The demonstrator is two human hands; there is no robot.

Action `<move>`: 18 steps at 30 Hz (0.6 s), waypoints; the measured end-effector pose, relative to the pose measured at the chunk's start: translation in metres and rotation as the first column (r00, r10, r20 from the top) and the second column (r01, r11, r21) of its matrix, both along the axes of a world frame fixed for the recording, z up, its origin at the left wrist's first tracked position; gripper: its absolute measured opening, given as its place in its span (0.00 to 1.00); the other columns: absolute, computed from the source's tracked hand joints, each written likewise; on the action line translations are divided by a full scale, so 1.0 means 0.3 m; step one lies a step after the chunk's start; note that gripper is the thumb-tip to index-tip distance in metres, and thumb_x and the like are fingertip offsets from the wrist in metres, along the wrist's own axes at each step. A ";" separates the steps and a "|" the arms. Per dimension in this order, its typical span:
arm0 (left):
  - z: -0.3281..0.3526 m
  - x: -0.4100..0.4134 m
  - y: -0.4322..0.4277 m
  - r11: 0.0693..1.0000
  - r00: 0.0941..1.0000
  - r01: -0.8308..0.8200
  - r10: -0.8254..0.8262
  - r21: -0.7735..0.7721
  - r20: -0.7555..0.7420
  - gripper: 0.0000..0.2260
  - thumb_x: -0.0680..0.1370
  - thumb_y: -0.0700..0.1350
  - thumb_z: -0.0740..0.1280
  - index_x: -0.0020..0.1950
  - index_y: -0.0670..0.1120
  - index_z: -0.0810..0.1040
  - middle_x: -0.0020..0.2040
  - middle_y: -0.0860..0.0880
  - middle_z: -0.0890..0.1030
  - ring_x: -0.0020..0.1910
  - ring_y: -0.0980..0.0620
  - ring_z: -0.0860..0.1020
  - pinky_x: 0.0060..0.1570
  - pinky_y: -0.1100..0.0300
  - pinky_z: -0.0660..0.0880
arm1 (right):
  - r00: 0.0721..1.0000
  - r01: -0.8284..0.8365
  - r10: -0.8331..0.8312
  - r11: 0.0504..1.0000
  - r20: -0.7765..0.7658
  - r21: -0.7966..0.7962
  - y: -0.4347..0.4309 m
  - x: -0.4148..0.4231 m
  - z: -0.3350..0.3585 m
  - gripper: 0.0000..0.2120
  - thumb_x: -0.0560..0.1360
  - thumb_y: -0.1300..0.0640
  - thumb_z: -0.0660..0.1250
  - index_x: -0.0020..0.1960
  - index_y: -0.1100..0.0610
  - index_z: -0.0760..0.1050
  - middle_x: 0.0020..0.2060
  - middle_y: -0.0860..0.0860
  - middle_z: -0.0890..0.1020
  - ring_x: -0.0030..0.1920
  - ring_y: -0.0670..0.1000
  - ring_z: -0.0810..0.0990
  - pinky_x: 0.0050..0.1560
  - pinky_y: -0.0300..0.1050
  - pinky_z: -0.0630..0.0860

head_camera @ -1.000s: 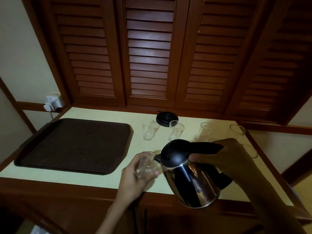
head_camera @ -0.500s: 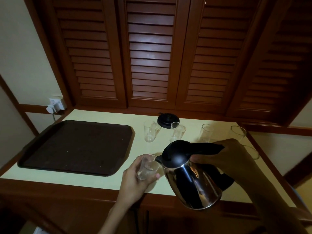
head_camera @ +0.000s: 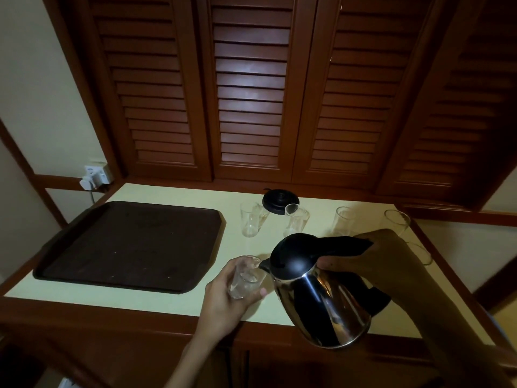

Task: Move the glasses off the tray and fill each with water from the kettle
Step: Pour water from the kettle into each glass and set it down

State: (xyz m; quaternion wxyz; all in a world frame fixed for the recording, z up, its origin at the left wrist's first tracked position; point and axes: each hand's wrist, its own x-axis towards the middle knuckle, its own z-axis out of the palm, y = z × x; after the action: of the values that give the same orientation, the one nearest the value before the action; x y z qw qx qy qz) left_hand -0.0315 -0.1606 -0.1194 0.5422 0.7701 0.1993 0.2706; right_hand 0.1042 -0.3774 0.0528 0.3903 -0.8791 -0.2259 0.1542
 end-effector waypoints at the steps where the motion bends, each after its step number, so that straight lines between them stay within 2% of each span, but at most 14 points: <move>1: -0.001 0.001 0.000 1.000 1.000 0.002 -0.002 -0.003 -0.001 0.26 0.69 0.48 0.82 0.65 0.56 0.78 0.57 0.61 0.85 0.57 0.63 0.82 0.52 0.64 0.81 | 1.000 -0.001 0.001 1.000 -0.004 -0.001 0.002 -0.001 0.003 0.35 0.45 0.32 0.76 0.43 0.54 0.86 0.37 0.50 0.89 0.40 0.52 0.88 0.50 0.53 0.85; 4: -0.004 0.003 0.000 1.000 1.000 0.008 -0.008 -0.015 0.004 0.27 0.69 0.48 0.82 0.66 0.55 0.78 0.58 0.61 0.85 0.58 0.62 0.82 0.53 0.63 0.81 | 1.000 0.002 -0.002 1.000 -0.004 -0.001 0.003 0.001 0.006 0.35 0.44 0.31 0.76 0.42 0.54 0.87 0.36 0.50 0.89 0.39 0.52 0.88 0.50 0.54 0.86; 8: -0.003 0.002 0.001 1.000 1.000 0.012 -0.012 -0.011 0.009 0.26 0.70 0.48 0.82 0.66 0.54 0.78 0.58 0.60 0.85 0.58 0.61 0.82 0.53 0.63 0.81 | 1.000 0.010 -0.010 1.000 0.016 -0.023 0.005 0.008 -0.001 0.25 0.52 0.38 0.83 0.41 0.54 0.87 0.34 0.50 0.89 0.38 0.52 0.88 0.49 0.55 0.86; 13: -0.009 0.003 0.007 1.000 1.000 0.017 -0.017 -0.026 0.003 0.27 0.70 0.50 0.82 0.66 0.54 0.78 0.59 0.59 0.85 0.59 0.60 0.82 0.53 0.59 0.83 | 1.000 0.015 -0.015 1.000 0.007 -0.015 0.005 0.010 -0.006 0.26 0.50 0.37 0.82 0.40 0.53 0.87 0.33 0.48 0.89 0.37 0.50 0.89 0.48 0.53 0.86; 18: -0.010 0.004 0.007 0.999 1.000 0.023 -0.023 -0.033 0.009 0.27 0.70 0.48 0.82 0.66 0.54 0.78 0.58 0.61 0.85 0.59 0.61 0.82 0.52 0.63 0.81 | 1.000 0.018 -0.018 1.000 0.000 -0.011 0.008 0.015 -0.011 0.24 0.52 0.38 0.82 0.41 0.52 0.87 0.35 0.49 0.89 0.39 0.51 0.89 0.51 0.55 0.86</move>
State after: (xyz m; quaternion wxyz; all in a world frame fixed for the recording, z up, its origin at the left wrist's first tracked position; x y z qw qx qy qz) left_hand -0.0304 -0.1585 -0.1224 0.5589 0.7619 0.1925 0.2646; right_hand 0.1087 -0.3752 0.0495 0.3867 -0.8833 -0.2170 0.1521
